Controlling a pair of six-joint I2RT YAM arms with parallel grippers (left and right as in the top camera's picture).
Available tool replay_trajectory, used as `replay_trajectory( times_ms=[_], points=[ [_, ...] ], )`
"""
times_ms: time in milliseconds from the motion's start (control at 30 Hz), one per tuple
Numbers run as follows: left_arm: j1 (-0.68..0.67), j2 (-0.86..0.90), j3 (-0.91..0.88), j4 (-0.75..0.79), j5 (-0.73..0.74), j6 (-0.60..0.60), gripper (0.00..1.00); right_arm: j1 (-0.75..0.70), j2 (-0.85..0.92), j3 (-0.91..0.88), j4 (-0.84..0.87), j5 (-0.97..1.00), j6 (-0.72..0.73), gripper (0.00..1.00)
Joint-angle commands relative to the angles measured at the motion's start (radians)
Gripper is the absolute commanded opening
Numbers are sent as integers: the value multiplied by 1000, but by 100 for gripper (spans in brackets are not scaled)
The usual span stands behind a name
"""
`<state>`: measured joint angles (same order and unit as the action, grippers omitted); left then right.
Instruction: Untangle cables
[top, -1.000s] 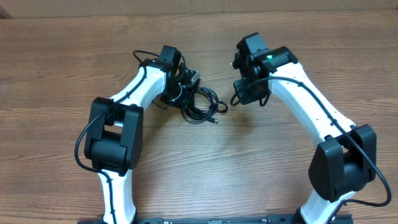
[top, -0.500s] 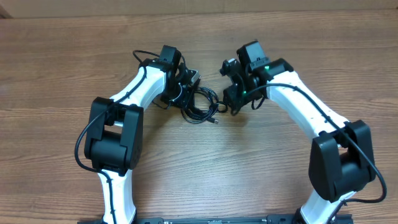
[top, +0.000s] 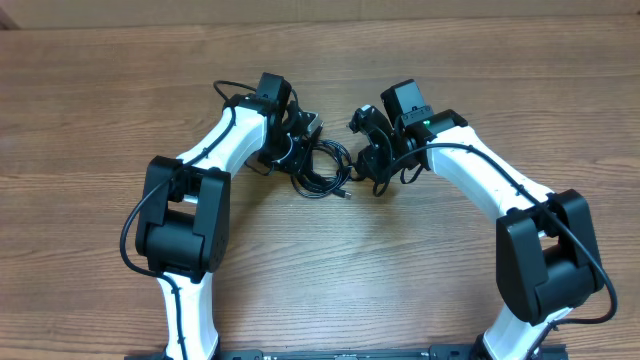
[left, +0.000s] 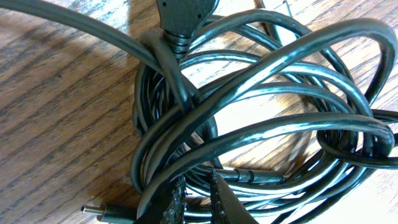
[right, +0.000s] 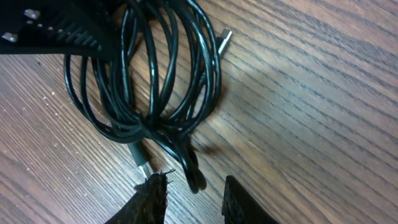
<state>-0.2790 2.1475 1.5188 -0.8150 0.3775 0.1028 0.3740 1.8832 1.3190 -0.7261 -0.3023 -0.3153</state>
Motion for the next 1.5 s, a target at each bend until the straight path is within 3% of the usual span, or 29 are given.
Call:
replay_trajectory(
  times_ms=[0,167,367,1100,1467],
  points=[
    [10,29,-5,1,-37,-14,17,4,-7,-23,20,-25,-9,29],
    [10,29,-5,1,-37,-14,16,4,-7,-68,84,-23,-9,29],
    [10,29,-5,1,-37,-14,17,4,-7,-68,87,-21,-7,17],
    [10,29,-5,1,-36,-14,17,4,-7,-68,129,-21,-8,23],
    [10,29,-5,1,-37,-14,17,4,-7,-70,135,-21,-8,18]
  ],
)
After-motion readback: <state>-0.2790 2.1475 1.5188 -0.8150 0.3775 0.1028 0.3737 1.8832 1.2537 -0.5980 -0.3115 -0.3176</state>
